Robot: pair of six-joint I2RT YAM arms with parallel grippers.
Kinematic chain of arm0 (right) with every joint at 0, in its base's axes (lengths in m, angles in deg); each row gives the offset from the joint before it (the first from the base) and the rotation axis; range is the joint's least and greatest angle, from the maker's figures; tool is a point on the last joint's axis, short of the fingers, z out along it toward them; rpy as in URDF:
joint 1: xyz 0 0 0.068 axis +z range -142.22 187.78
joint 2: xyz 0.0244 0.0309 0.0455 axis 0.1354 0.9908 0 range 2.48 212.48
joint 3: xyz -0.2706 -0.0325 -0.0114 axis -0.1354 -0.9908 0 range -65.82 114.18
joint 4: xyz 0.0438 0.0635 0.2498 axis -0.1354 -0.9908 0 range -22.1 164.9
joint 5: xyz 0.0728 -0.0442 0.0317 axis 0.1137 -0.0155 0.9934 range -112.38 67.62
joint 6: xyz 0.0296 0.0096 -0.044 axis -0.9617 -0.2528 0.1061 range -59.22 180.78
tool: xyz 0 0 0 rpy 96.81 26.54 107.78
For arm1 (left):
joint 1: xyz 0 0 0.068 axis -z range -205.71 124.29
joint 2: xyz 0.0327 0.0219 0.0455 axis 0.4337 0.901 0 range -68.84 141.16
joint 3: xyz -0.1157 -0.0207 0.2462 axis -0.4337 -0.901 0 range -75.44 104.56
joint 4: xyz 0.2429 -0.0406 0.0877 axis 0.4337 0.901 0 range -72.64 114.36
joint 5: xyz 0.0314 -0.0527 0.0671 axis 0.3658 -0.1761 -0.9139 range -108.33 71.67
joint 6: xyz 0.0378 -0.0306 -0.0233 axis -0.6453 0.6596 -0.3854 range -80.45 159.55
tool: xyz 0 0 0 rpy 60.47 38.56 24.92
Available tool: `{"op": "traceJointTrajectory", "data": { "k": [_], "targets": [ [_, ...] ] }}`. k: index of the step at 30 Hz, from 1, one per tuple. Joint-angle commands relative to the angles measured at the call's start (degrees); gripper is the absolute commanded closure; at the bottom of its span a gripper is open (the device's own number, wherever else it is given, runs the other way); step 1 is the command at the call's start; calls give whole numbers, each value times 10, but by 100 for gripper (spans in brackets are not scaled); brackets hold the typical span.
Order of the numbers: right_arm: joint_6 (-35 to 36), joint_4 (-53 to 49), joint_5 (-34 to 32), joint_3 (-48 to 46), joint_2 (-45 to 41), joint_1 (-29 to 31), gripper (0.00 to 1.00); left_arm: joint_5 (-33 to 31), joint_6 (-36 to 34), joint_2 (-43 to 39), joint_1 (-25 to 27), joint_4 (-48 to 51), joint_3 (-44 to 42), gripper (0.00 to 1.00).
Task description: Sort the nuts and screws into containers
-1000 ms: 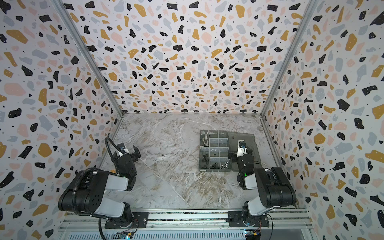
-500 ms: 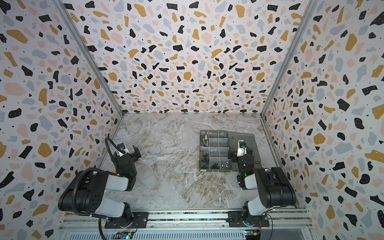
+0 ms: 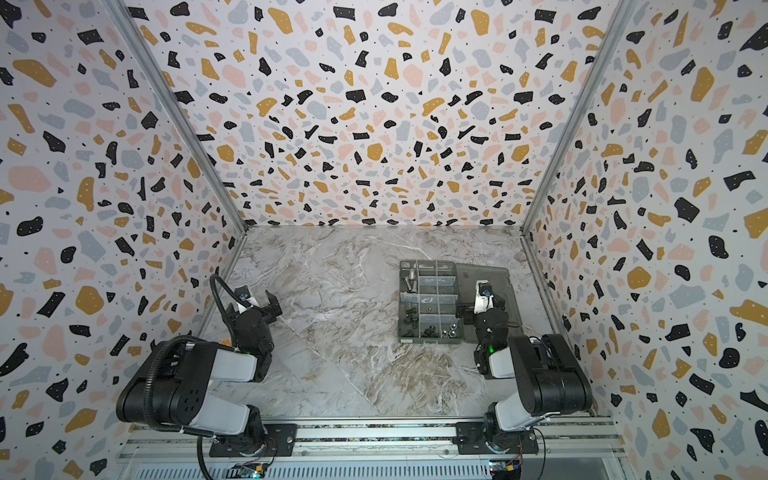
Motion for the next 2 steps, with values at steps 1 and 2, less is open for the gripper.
{"op": "traceJointTrajectory", "data": {
  "k": [1, 2],
  "targets": [
    [4, 8, 3, 0, -8, -2, 1, 2, -1, -2, 1, -23, 6, 0],
    [4, 8, 4, -1, -9, -2, 1, 2, -1, -3, 1, -22, 6, 0]
  ]
}}
